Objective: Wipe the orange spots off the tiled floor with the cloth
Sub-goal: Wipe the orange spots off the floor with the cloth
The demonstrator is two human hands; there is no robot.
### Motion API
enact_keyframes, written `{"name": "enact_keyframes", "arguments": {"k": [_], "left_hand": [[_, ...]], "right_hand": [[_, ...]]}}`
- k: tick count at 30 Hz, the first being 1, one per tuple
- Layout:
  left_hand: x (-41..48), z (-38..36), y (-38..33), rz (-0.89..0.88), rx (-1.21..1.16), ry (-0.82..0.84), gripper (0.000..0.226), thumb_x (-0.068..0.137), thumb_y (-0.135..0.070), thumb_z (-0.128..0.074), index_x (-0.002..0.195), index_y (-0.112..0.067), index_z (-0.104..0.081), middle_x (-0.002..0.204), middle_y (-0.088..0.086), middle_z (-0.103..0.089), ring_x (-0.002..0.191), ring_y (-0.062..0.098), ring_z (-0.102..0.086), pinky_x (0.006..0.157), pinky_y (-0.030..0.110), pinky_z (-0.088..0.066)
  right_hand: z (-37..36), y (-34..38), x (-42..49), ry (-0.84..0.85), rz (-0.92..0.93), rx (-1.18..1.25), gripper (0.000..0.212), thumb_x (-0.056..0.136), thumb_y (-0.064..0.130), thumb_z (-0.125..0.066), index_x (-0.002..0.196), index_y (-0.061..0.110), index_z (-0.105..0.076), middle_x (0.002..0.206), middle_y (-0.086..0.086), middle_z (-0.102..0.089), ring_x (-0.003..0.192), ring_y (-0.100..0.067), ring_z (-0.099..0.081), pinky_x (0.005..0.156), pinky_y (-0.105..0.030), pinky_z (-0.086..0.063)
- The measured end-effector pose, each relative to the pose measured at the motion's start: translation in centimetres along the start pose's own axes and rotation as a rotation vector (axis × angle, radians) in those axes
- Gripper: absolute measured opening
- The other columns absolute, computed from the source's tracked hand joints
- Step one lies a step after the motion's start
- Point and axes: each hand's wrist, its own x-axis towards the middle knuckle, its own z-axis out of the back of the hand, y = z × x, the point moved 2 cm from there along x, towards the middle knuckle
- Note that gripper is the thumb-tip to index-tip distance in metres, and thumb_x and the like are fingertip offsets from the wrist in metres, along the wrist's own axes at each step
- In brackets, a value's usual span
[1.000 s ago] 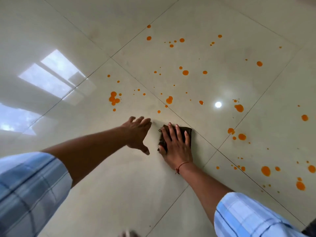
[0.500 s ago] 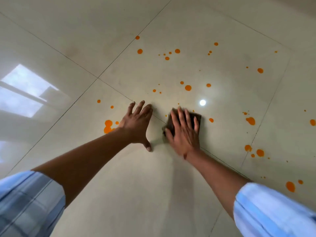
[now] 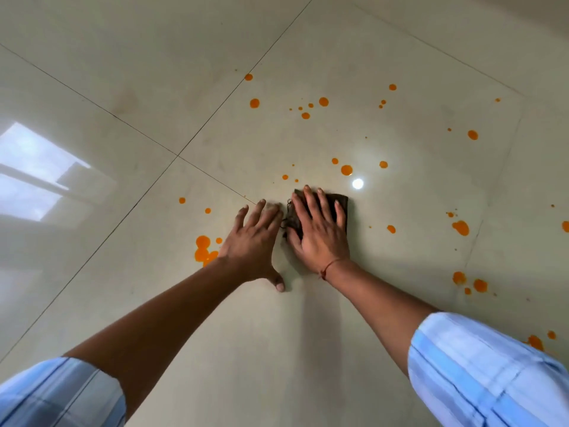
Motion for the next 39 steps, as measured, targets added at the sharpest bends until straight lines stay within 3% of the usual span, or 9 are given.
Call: {"name": "enact_keyframes", "arguments": {"k": [7, 12, 16, 18, 22, 24, 28, 35, 39], "left_hand": [[-2.4, -0.3, -0.2, 0.104, -0.052, -0.085, 0.145, 0.051, -0.082, -0.066, 0.151, -0.009, 0.008, 0.161, 0.005, 0.012, 0.144, 0.025, 0.024, 0.114, 0.044, 0.017], [-5.9, -2.0, 2.8, 0.273, -0.100, -0.133, 0.146, 0.046, -0.088, -0.061, 0.152, -0.010, 0.004, 0.161, 0.003, 0.011, 0.145, 0.022, 0.021, 0.116, 0.045, 0.011], [-8.7, -2.1, 6.4, 0.435, -0.176, -0.120, 0.152, 0.041, -0.088, -0.063, 0.152, -0.012, 0.006, 0.161, 0.004, 0.012, 0.145, 0.024, 0.019, 0.116, 0.046, 0.008], [-10.1, -2.3, 7.4, 0.480, -0.218, -0.081, 0.154, 0.038, -0.087, -0.067, 0.152, -0.014, 0.008, 0.161, 0.004, 0.013, 0.146, 0.025, 0.019, 0.117, 0.048, 0.006], [-12.6, -4.3, 10.1, 0.583, -0.247, -0.001, 0.159, 0.034, -0.086, -0.068, 0.150, -0.016, 0.014, 0.159, 0.002, 0.019, 0.145, 0.027, 0.018, 0.117, 0.052, 0.003], [-13.0, -4.7, 11.0, 0.608, -0.279, 0.015, 0.160, 0.032, -0.084, -0.071, 0.150, -0.018, 0.015, 0.159, -0.001, 0.021, 0.145, 0.029, 0.017, 0.116, 0.055, -0.002], [-12.8, -4.6, 11.0, 0.601, -0.341, 0.021, 0.160, 0.033, -0.077, -0.078, 0.150, -0.020, 0.015, 0.158, -0.002, 0.022, 0.145, 0.035, 0.013, 0.113, 0.059, -0.016], [-12.5, -5.9, 11.6, 0.588, -0.429, 0.005, 0.160, 0.033, -0.072, -0.082, 0.150, -0.023, 0.015, 0.158, -0.004, 0.024, 0.144, 0.035, 0.020, 0.111, 0.065, -0.007], [-12.6, -6.0, 11.6, 0.595, -0.465, -0.004, 0.160, 0.032, -0.068, -0.084, 0.151, -0.022, 0.013, 0.158, -0.006, 0.023, 0.144, 0.034, 0.020, 0.110, 0.065, -0.005]], "right_hand": [[-1.1, -0.8, -6.0, 0.054, 0.226, 0.017, 0.071, 0.089, 0.049, -0.042, 0.154, 0.026, -0.025, 0.162, -0.001, -0.022, 0.150, -0.023, -0.015, 0.116, -0.055, -0.020], [-0.6, 4.0, 1.1, -0.010, 0.072, 0.029, 0.071, 0.090, 0.049, -0.042, 0.154, 0.025, -0.025, 0.163, -0.002, -0.020, 0.150, -0.025, -0.015, 0.118, -0.053, -0.012], [-2.1, 5.2, -6.9, 0.043, 0.261, 0.056, 0.073, 0.085, 0.050, -0.044, 0.152, 0.026, -0.028, 0.162, -0.001, -0.022, 0.149, -0.025, -0.018, 0.116, -0.055, -0.020], [-1.6, 5.0, -5.5, 0.071, 0.327, 0.061, 0.072, 0.085, 0.051, -0.044, 0.151, 0.027, -0.030, 0.161, -0.001, -0.024, 0.148, -0.025, -0.021, 0.115, -0.055, -0.022], [-0.9, 9.4, 2.4, 0.050, 0.169, 0.050, 0.070, 0.091, 0.051, -0.043, 0.154, 0.027, -0.024, 0.163, -0.002, -0.018, 0.150, -0.024, -0.012, 0.118, -0.052, -0.007], [-1.7, 10.3, 0.7, 0.005, 0.162, 0.064, 0.070, 0.091, 0.052, -0.041, 0.154, 0.027, -0.024, 0.163, -0.002, -0.019, 0.150, -0.024, -0.014, 0.117, -0.052, -0.009], [-2.7, 8.2, -7.2, 0.046, 0.372, 0.027, 0.073, 0.086, 0.053, -0.043, 0.153, 0.027, -0.027, 0.162, -0.001, -0.023, 0.149, -0.025, -0.019, 0.116, -0.054, -0.018], [-1.0, 16.9, 8.8, 0.085, 0.281, 0.079, 0.064, 0.095, 0.048, -0.037, 0.154, 0.025, -0.024, 0.163, -0.001, -0.018, 0.150, -0.023, -0.010, 0.117, -0.052, -0.004], [-1.4, 18.1, 6.3, 0.120, 0.426, 0.048, 0.064, 0.095, 0.044, -0.039, 0.154, 0.025, -0.023, 0.164, 0.000, -0.014, 0.151, -0.022, -0.008, 0.118, -0.052, -0.005]]}}
